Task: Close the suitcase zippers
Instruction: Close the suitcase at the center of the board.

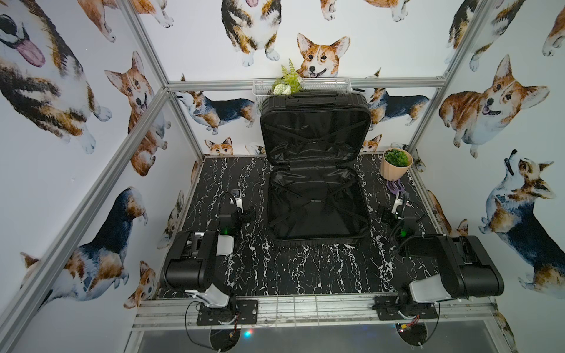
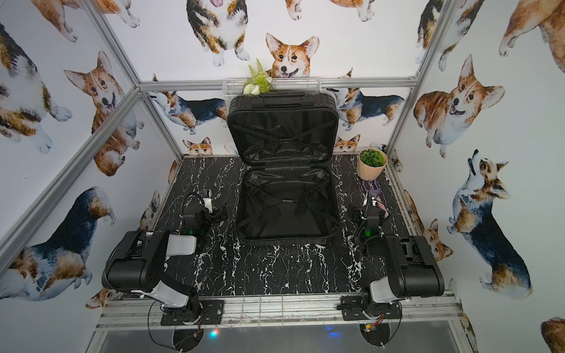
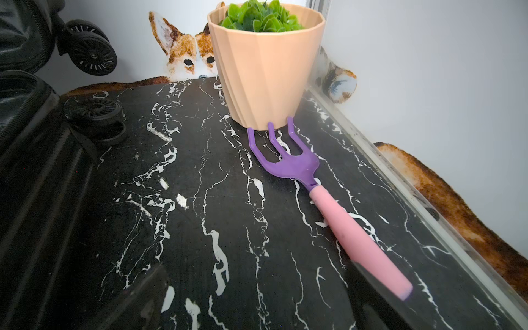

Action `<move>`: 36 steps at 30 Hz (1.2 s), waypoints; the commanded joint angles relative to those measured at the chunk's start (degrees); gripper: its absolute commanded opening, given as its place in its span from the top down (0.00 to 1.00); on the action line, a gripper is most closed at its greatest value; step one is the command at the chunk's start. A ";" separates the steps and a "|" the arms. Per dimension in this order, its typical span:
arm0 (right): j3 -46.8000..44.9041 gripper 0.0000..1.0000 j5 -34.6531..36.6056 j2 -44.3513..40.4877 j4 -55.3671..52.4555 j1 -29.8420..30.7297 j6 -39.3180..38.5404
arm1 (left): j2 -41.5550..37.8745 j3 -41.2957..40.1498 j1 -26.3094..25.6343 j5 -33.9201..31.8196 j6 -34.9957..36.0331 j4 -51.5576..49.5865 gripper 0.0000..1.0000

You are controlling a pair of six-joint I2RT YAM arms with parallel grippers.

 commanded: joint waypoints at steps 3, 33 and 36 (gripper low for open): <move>0.24 0.00 0.66 0.07 1.58 0.05 -0.30 | -0.13 0.30 0.01 0.15 0.37 1.44 0.00; 31.38 0.07 -26.84 -16.94 -33.80 1.58 2.51 | -19.66 23.20 -8.13 17.20 -30.96 -62.16 0.14; 38.45 0.18 -29.90 -11.83 -34.00 1.53 2.14 | -15.24 25.76 -11.65 18.47 -31.84 -62.33 0.18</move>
